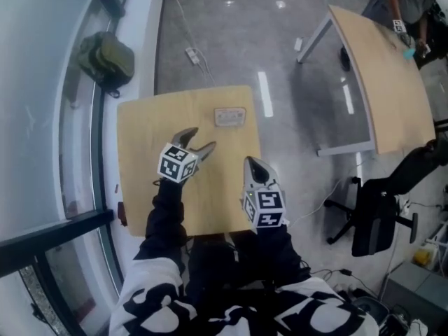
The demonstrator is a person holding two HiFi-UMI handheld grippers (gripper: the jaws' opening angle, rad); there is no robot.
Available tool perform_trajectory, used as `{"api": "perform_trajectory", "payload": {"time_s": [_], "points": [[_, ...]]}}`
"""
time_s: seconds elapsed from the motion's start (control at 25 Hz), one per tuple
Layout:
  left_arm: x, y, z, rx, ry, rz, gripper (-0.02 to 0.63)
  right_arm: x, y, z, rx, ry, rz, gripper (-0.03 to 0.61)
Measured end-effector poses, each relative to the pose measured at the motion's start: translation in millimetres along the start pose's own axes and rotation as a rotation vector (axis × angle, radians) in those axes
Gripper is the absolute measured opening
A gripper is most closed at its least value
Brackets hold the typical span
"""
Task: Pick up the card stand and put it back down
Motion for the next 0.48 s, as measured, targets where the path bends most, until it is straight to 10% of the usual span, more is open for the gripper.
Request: {"api": "perform_trajectory", "payload": {"time_s": [0.48], "points": [[108.5,69.9,-69.2,0.271,-0.111,-0.331,0.18,-8.4,35.5,-55.7,0.157,0.026,-0.108,0.02]]}}
Point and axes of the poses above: the fingertips, and each gripper's own axes: y backward along the fingers, x to its right, z out of its underside, the point moved 10 cm from there along y, backward along the fingers, and after that the axes turned 14 degrees about z, right-handed, at the moved point
